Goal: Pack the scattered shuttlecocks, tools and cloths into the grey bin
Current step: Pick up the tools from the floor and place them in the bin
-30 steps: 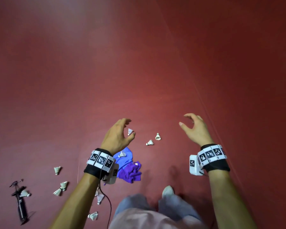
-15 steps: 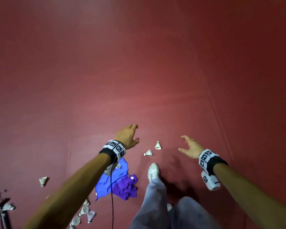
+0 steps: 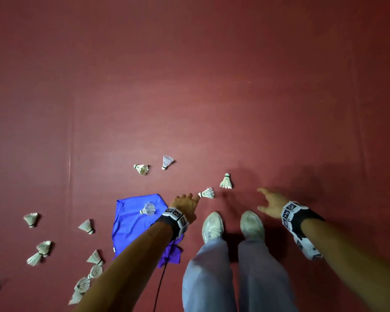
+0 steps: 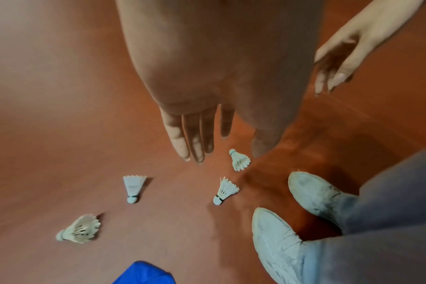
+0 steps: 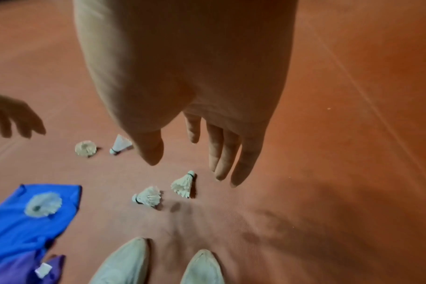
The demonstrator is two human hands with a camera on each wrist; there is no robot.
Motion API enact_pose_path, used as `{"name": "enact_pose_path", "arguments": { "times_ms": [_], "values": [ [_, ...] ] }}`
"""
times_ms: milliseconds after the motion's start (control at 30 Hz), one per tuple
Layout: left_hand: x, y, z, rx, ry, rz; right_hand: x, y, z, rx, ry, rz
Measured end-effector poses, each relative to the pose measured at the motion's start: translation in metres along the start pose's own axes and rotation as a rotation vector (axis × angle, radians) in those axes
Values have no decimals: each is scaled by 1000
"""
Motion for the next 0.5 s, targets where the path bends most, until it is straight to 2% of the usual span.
{"name": "enact_pose_path", "arguments": {
  "times_ms": [100, 333, 500],
  "values": [
    [1, 52, -71, -9, 22, 27, -15, 38, -85, 22, -77, 33],
    [12, 123, -192, -61, 10, 186, -14, 83, -216, 15, -300, 74],
    [10, 161, -243, -99, 18, 252, -9, 116, -278, 59, -391, 168]
  ]
}}
Point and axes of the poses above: each hand's wrist, its own z-axis away from the middle knuckle, its own y-axis out of the palm, x = y × z, the point moved 2 cm from there along -z, towards the middle knuckle, and after that the axes turned 4 degrees about -x, right-handed, at the moved point
